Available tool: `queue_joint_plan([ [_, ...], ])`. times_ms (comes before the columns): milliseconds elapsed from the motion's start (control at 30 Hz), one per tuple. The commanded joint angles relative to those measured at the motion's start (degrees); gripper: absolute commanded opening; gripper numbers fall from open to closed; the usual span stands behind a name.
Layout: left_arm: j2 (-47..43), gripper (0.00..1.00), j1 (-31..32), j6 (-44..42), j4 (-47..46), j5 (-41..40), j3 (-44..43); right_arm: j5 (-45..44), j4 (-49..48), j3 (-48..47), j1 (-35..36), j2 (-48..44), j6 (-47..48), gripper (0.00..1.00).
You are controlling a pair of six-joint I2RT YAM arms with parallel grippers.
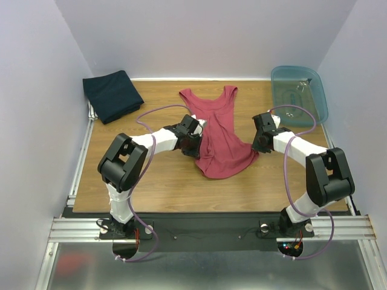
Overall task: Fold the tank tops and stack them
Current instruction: Flatten the tank top out
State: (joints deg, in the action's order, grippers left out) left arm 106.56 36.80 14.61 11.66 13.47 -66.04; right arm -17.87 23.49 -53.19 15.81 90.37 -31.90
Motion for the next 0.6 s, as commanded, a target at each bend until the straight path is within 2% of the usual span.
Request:
queue_joint_plan([
  [0, 1.0, 0.00, 1.3, 1.9, 4.0, -2.6, 2.7, 1.3, -2.2, -0.3, -0.3, -3.7, 0.4, 0.00],
  [100, -2.7, 0.00, 0.5, 3.6, 5.8, -5.0, 2.0, 2.6, -2.1, -0.4, -0.5, -5.9, 0.3, 0.00],
  [333, -24.1, 0.00, -8.5, 8.2, 12.1, -6.6, -2.2, 11.4, -0.9, -3.3, -4.0, -17.3, -1.0, 0.00],
  [433, -30.9, 0.00, -11.1, 9.9, 16.9, -7.4, -9.7, 16.9, 0.3, -7.0, -5.5, -22.4, -2.5, 0.00],
  [567, -37.6, 0.00, -12.9, 13.3, 18.6, -7.8, -18.3, 20.8, 1.4, -13.4, -6.1, -28.1, -5.4, 0.00],
])
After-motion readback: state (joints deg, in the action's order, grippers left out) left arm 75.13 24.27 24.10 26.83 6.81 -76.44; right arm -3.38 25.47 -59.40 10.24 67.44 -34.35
